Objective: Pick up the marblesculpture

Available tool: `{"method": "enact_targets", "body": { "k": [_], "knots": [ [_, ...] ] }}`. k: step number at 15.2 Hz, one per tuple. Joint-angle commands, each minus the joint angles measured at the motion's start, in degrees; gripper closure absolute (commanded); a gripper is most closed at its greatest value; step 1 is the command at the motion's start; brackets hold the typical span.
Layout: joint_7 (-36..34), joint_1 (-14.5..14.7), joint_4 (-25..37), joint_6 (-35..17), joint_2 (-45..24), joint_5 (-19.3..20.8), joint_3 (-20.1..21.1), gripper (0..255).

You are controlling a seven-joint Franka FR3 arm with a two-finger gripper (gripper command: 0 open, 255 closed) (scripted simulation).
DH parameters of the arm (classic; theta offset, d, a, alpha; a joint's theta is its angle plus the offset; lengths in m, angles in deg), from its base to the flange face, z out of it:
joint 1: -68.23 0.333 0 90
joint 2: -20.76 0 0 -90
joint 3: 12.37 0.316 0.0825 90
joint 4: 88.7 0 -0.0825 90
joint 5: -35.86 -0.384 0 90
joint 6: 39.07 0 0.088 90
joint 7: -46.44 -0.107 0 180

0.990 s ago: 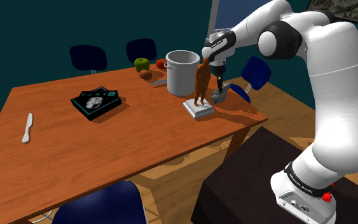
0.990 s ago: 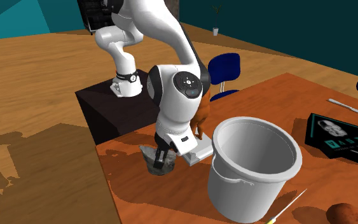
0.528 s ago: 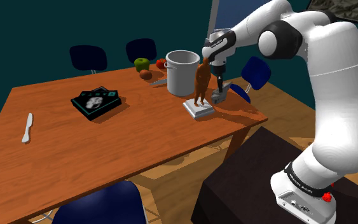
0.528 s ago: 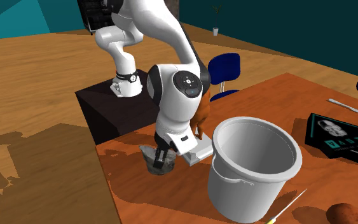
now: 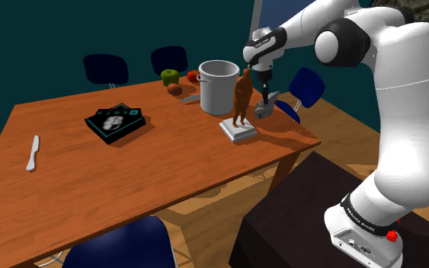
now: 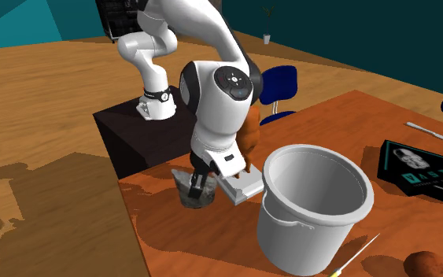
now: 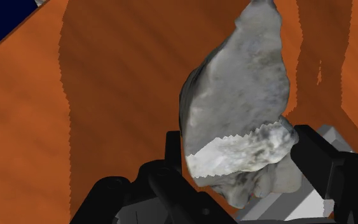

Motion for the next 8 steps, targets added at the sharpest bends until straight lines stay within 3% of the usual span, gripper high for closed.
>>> {"method": "enact_targets", "body": {
  "k": [1, 8],
  "knots": [
    [0.02, 0.14, 0.05, 1.00, 0.97, 0.18, -0.13, 255],
    [0.20, 0.30, 1.23, 3.94, 2.78, 0.54, -0.40, 255]
  ]
}}
